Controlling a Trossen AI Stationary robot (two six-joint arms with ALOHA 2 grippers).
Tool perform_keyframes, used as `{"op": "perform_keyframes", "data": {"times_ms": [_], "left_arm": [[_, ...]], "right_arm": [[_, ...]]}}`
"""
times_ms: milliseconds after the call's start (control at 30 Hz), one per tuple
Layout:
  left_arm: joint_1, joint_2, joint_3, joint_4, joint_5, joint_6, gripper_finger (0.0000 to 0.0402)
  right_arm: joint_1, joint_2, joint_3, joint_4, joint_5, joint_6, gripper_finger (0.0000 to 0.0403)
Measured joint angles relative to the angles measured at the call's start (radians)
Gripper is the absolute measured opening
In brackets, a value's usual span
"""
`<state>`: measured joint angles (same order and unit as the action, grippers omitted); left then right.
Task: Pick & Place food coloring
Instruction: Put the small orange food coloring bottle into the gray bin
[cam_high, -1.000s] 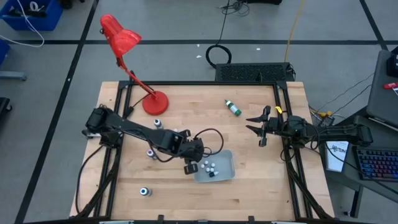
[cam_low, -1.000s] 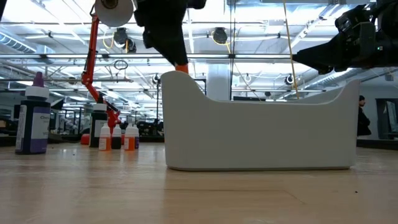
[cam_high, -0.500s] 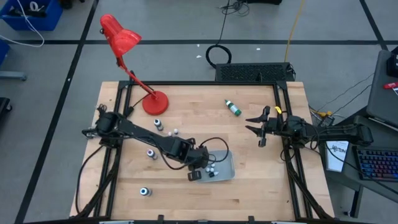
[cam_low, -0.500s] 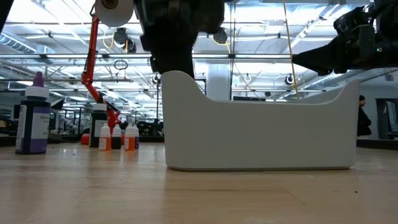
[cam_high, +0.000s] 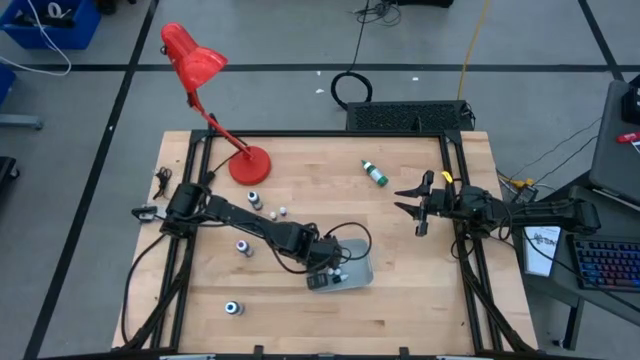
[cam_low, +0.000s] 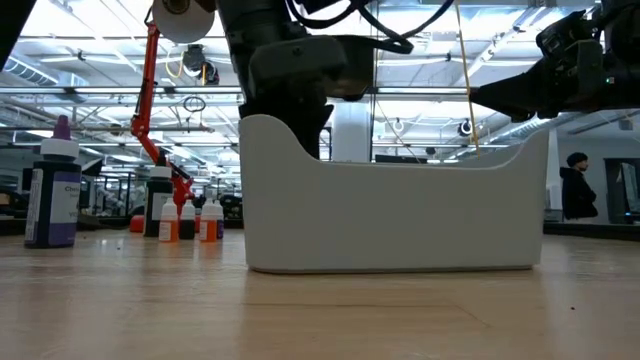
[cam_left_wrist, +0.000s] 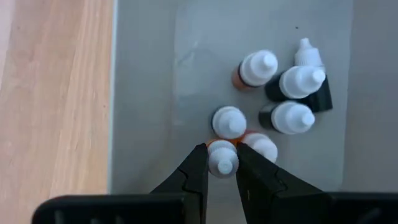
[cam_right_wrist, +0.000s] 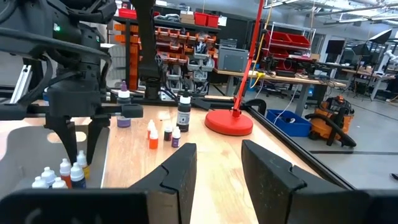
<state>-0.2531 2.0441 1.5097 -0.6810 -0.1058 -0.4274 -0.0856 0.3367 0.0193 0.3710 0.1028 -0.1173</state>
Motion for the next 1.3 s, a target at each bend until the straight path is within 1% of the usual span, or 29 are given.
{"op": "perform_keyframes", "data": {"times_ms": [533,567,733,800,1300], "left_arm": [[0.011,0.011,-0.027,0.022,-0.013,-0.012,0.0062],[0.011,0.012,-0.027,0.028,-0.012,-0.010,0.0064],[0.005,0.019,-0.030,0.048,0.010,-0.012,0.0103],[0.003,0.019,-0.031,0.047,0.022,-0.011,0.0109],[0.004,0.019,-0.031,0.049,0.023,-0.029,0.0117]], "right_arm": [[0.000,0.000,0.000,-0.001,0.000,0.000,0.0116],[0.000,0.000,0.000,-0.001,0.000,0.000,0.0116],[0.000,0.000,0.000,-0.001,0.000,0.000,0.0116],[0.000,0.000,0.000,-0.001,0.000,0.000,0.0116],[0.000,0.000,0.000,-0.001,0.000,0.000,0.0116]]}}
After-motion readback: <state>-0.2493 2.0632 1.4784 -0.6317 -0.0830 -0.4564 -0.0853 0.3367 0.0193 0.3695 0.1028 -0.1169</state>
